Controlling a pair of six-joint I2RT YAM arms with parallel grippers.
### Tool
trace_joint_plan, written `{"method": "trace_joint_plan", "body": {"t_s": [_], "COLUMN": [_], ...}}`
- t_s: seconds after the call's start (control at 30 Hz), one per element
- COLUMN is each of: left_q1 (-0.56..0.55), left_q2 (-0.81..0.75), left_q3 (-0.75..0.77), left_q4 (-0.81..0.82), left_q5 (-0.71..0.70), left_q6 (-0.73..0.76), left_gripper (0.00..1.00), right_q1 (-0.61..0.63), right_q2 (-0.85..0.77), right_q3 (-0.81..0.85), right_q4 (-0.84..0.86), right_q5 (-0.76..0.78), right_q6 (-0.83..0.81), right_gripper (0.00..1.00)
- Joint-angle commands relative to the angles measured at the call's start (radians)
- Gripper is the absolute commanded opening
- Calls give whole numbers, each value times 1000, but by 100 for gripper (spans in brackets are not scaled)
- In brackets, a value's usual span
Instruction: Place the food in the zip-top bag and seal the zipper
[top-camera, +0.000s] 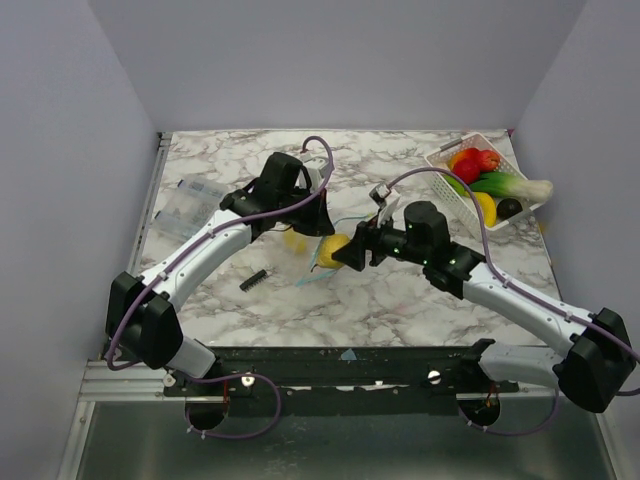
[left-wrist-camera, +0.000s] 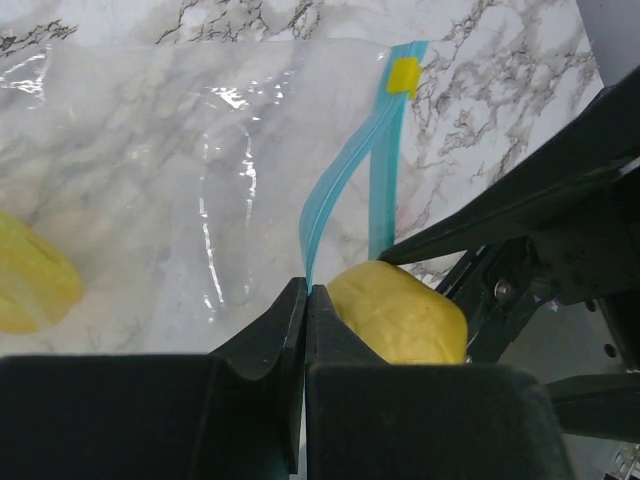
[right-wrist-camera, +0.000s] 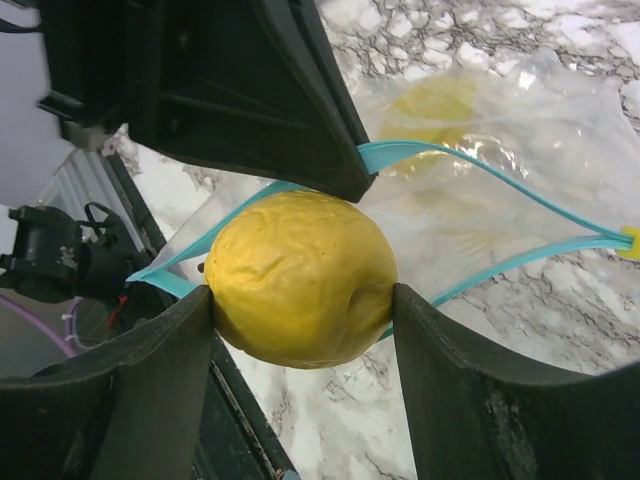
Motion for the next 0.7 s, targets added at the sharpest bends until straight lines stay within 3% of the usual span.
{"method": "trace_joint_plan", "body": {"t_s": [0.0, 0.3, 0.4, 0.5, 0.67], "left_q1": [-17, -17, -16, -17, -16], "left_q2": [-57, -60, -60, -61, -63], "left_q3": [-9, -18, -19, -20, -17], "left_q4": [35, 51, 50, 50, 45], "left_q5": [9, 33, 33, 33, 29], "left_q6": [-1, -13, -13, -11, -10], "left_gripper": [0, 0, 0, 0, 0], "right_q1": [17, 37, 36, 36, 38], "right_q2": [18, 24, 31, 42, 60], "right_q3": [-4, -6, -2, -1, 34], "right_q4": [-23, -73, -67, -36, -62], "right_q5": [113, 305, 389, 373, 370], "right_q6": [12, 207, 291, 330, 336], "right_gripper": [16, 23, 43, 68, 83]}}
